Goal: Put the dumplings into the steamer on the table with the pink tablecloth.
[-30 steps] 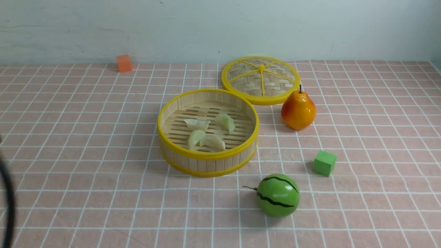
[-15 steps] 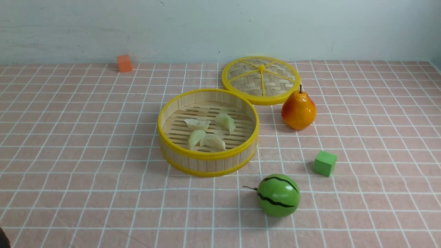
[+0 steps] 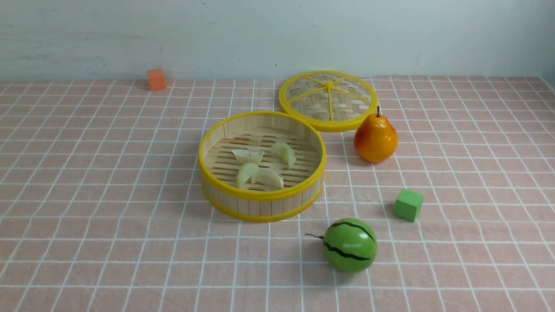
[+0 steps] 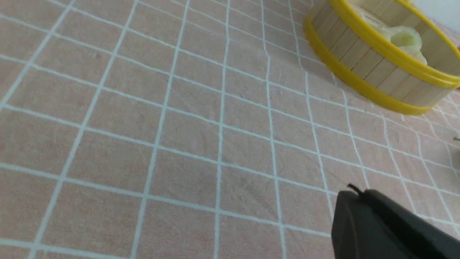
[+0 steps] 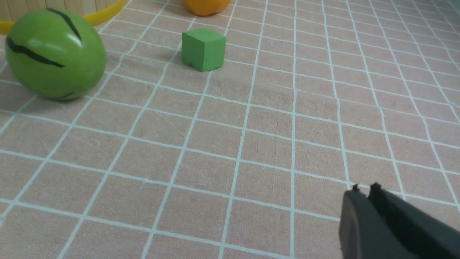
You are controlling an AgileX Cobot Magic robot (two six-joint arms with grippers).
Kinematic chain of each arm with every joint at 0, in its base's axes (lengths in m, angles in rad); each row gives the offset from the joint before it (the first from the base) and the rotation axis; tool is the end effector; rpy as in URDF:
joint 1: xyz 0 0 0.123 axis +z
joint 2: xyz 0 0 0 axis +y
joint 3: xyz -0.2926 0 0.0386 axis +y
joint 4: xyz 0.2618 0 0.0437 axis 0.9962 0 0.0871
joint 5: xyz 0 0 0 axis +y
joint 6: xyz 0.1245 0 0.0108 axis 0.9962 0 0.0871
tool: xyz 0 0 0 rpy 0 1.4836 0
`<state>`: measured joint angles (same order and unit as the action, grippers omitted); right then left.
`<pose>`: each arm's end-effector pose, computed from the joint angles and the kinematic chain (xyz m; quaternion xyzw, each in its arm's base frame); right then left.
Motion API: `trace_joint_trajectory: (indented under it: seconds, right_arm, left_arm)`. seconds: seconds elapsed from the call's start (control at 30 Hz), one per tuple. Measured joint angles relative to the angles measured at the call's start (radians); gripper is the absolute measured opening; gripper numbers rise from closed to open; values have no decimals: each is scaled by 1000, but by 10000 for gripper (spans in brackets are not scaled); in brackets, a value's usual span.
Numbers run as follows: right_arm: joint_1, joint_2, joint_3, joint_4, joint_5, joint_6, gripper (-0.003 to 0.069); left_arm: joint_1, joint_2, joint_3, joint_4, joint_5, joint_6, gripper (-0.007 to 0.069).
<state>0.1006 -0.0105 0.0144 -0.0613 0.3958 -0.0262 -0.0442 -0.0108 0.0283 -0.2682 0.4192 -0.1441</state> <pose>0.0877 0.0059 0.1628 -0.0671 0.8055 -0.0043 0.5887 0.0861 -0.0173 0.1565 -0.1093 0.8075 -0.1675 0.5550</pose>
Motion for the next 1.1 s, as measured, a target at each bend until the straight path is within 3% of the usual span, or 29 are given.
trace_joint_trajectory:
  seconds: [0.13,0.23,0.43,1.1]
  right_arm:
    - [0,0,0,0,0,0,52]
    - [0,0,0,0,0,0,55]
    - [0,0,0,0,0,-1,67]
    - [0,0,0,-1,0,-2,95]
  left_arm:
    - [0,0,1,25,-7,98,-13]
    - [0,0,1,57,-16,103,-13]
    - [0,0,1,219,-24,-47,-13]
    - [0,0,1,239,-32,-67,-12]
